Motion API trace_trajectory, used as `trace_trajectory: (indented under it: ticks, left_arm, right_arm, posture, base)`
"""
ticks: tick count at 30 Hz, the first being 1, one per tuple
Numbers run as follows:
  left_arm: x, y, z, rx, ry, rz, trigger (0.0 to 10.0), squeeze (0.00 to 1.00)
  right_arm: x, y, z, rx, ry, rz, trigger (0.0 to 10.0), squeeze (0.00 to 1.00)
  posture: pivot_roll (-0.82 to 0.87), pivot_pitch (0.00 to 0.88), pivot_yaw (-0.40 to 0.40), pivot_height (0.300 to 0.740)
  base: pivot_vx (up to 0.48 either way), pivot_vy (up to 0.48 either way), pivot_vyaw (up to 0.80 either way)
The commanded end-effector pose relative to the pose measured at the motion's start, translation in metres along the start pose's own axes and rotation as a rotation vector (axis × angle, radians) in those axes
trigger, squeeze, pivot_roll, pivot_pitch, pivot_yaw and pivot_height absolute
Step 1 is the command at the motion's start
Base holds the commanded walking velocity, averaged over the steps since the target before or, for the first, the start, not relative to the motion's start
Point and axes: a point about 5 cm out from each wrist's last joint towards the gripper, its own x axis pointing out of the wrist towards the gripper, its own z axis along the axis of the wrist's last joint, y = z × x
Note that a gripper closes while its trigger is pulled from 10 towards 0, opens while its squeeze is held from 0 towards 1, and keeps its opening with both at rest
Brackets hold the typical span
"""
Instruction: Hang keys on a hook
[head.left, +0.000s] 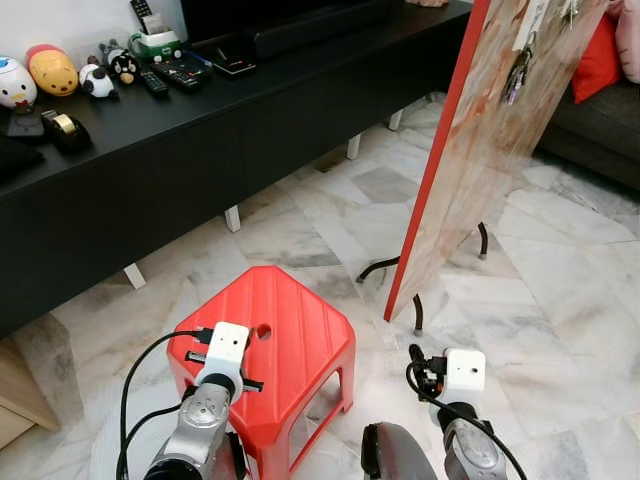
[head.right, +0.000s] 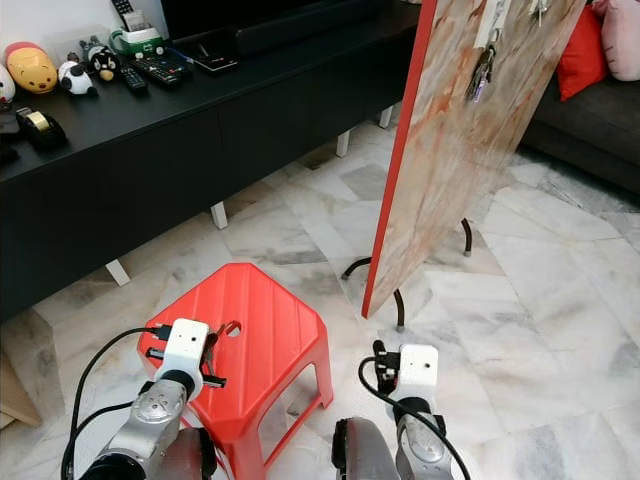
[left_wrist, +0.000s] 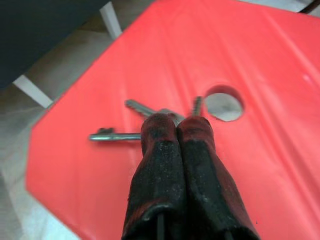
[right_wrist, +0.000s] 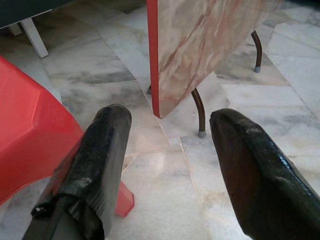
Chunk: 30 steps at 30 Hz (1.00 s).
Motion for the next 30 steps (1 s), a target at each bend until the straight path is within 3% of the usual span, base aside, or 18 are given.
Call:
trace_trajectory:
  ticks: [1, 3, 4, 5, 7, 13, 24, 25, 30]
  left_arm:
    - [0.000, -0.003, 0.005, -0.028, -0.030, -0.009, 10.0, 0.00]
    - [0.000, -0.004, 0.006, -0.042, -0.031, -0.008, 10.0, 0.00]
    - [0.001, -0.004, 0.007, -0.054, -0.013, 0.009, 10.0, 0.94]
    - [0.001, -0.004, 0.007, -0.066, -0.003, 0.024, 10.0, 1.00]
    - [0.001, -0.003, 0.008, -0.130, 0.012, 0.056, 10.0, 1.00]
    - [-0.001, -0.009, 0.009, -0.142, 0.009, 0.016, 10.0, 1.00]
    - [-0.002, -0.013, 0.002, -0.073, 0.075, 0.020, 10.0, 1.00]
    - [-0.002, -0.013, 0.001, -0.070, 0.082, 0.026, 10.0, 0.00]
    - [0.003, -0.010, 0.001, -0.081, 0.101, 0.051, 10.0, 0.00]
  right_arm:
    - [-0.002, -0.004, -0.004, 0.004, 0.017, -0.015, 10.0, 0.00]
    - [-0.002, -0.004, -0.004, 0.003, 0.017, -0.014, 10.0, 0.00]
    - [-0.002, -0.004, -0.004, 0.003, 0.017, -0.015, 10.0, 0.00]
    - [-0.002, -0.004, -0.005, 0.003, 0.017, -0.016, 10.0, 0.00]
    - [-0.002, -0.004, -0.005, 0.004, 0.015, -0.017, 10.0, 0.00]
    - [-0.003, -0.003, -0.005, 0.005, 0.014, -0.019, 10.0, 0.00]
    - [-0.002, -0.002, -0.004, 0.009, 0.013, -0.019, 10.0, 0.00]
    - [-0.002, -0.002, -0.004, 0.009, 0.012, -0.019, 10.0, 0.00]
    - [-0.002, -0.003, -0.005, 0.008, 0.013, -0.021, 10.0, 0.00]
  posture:
    - [0.00, 0.063, -0.091, 0.600]
    - [0.00, 0.066, -0.091, 0.600]
    - [0.00, 0.067, -0.090, 0.600]
    - [0.00, 0.067, -0.090, 0.600]
    - [0.00, 0.066, -0.087, 0.600]
    - [0.00, 0.065, -0.085, 0.600]
    - [0.00, 0.064, -0.081, 0.600]
    - [0.00, 0.064, -0.082, 0.600]
    - [0.00, 0.067, -0.081, 0.600]
  base:
    - [0.000, 0.000, 0.00]
    - [0.000, 0.000, 0.00]
    - [0.000, 0.000, 0.00]
    - [0.000, 0.000, 0.00]
    - [0.000, 0.000, 0.00]
    - [0.000, 0.000, 0.00]
    - [0.000, 0.000, 0.00]
    - [0.000, 0.000, 0.00]
    - [0.000, 0.000, 0.00]
